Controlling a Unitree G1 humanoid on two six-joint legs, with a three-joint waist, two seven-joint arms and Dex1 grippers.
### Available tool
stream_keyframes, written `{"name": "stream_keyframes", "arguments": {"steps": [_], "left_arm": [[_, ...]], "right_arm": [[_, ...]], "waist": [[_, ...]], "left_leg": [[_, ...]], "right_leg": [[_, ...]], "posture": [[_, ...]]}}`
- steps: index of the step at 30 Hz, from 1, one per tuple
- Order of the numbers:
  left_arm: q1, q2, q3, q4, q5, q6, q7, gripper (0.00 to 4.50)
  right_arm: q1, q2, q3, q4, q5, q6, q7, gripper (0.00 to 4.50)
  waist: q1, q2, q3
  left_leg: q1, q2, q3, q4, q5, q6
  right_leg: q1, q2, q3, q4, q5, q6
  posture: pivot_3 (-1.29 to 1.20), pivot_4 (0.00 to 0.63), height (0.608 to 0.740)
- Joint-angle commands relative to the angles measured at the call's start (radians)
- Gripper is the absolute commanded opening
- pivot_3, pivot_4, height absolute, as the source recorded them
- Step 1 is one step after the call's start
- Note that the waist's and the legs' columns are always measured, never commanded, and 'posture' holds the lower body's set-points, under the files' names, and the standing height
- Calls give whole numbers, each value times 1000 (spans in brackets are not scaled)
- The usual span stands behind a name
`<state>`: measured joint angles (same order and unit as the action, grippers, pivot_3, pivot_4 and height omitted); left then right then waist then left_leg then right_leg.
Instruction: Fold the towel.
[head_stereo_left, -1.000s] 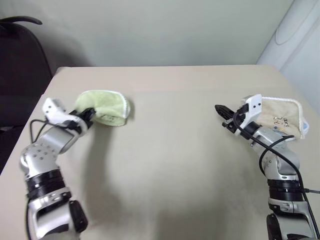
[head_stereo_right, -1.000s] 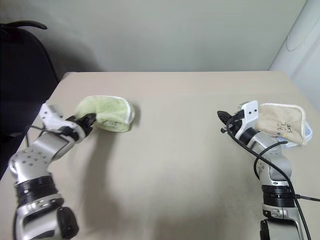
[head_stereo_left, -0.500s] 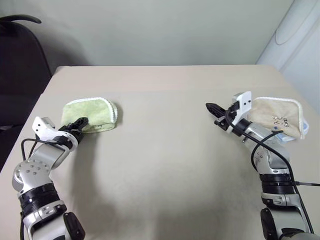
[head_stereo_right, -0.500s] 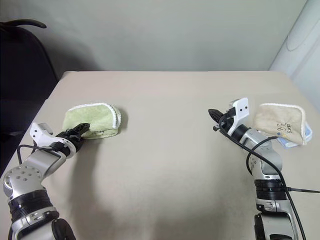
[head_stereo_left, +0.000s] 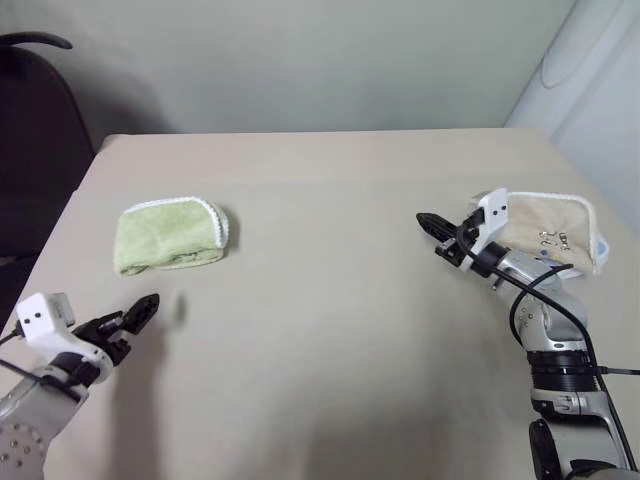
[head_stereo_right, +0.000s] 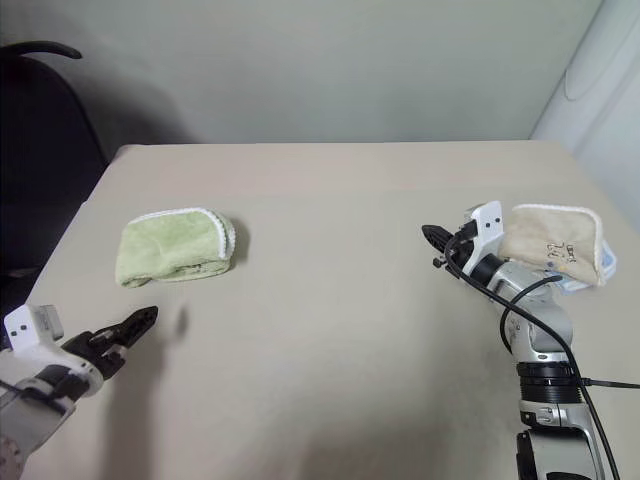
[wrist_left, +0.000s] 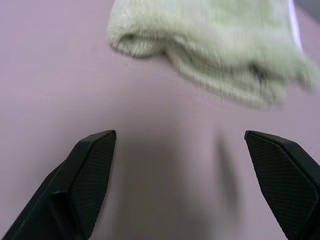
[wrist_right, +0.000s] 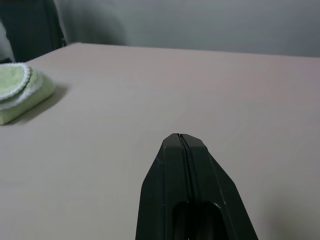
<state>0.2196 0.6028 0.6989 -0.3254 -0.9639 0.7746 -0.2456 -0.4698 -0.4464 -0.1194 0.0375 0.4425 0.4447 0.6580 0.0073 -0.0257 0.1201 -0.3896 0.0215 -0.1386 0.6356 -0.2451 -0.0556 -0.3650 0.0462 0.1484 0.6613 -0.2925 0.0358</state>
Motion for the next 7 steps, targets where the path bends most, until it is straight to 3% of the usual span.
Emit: {"name": "stream_keyframes", "arguments": {"steps": [1, 5, 7], "left_arm": [[-50, 39, -105, -151, 97, -93, -62, 4477], [-147, 70, -289, -221, 216, -131, -95, 4477], [-178, 54, -336, -234, 224, -130, -104, 4477]], "right_arm": [[-12, -38, -46, 4, 36, 0, 50, 0], [6, -78, -60, -4, 74, 31, 116, 0], [23, -94, -71, -9, 87, 42, 132, 0]], "waist": [[13, 0, 0], [22, -1, 0], [18, -1, 0]], "left_leg": [[0, 0, -2, 0, -4, 8], [0, -1, -6, 1, -3, 6], [0, -1, -5, 0, 1, -4]], "right_leg": [[1, 0, -2, 0, 0, 0], [4, 0, -6, 1, 1, -2], [6, 0, -7, 1, 1, -3]], "posture": [[0, 150, 740], [0, 150, 740], [0, 150, 740]]}}
